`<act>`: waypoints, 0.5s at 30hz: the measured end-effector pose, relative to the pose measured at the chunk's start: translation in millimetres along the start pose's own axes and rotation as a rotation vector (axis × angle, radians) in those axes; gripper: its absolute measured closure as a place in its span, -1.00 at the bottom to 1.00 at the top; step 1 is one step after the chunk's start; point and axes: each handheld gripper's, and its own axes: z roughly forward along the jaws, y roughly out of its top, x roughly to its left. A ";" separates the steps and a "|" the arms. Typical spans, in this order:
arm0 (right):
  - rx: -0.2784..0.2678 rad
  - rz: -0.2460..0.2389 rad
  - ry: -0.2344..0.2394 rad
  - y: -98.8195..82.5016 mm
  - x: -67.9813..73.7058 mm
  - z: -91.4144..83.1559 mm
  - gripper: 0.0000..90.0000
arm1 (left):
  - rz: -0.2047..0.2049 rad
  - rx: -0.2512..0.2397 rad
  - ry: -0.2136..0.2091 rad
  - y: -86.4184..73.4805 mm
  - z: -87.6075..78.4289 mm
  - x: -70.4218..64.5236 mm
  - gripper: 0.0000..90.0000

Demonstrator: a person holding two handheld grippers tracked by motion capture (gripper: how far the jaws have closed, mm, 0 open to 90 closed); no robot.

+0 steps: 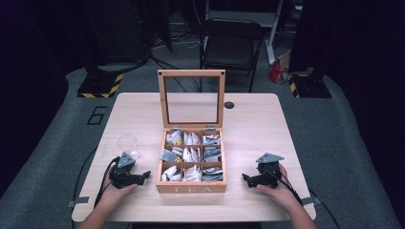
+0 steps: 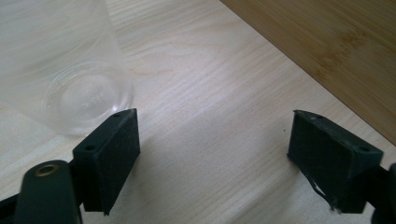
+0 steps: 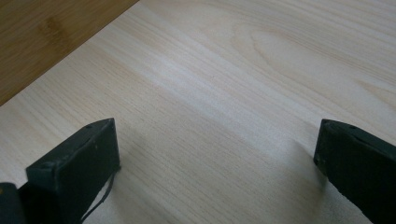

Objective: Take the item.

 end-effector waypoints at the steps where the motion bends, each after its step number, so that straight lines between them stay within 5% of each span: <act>1: 0.000 0.000 0.000 0.0 0.0 0.0 -1.00 | 0.006 0.000 0.007 0.4 -0.6 1.1 -0.56; 15: -0.002 0.004 0.001 -0.1 0.4 0.0 -1.00 | -0.048 -0.018 -0.094 12.4 -16.0 -9.9 -0.24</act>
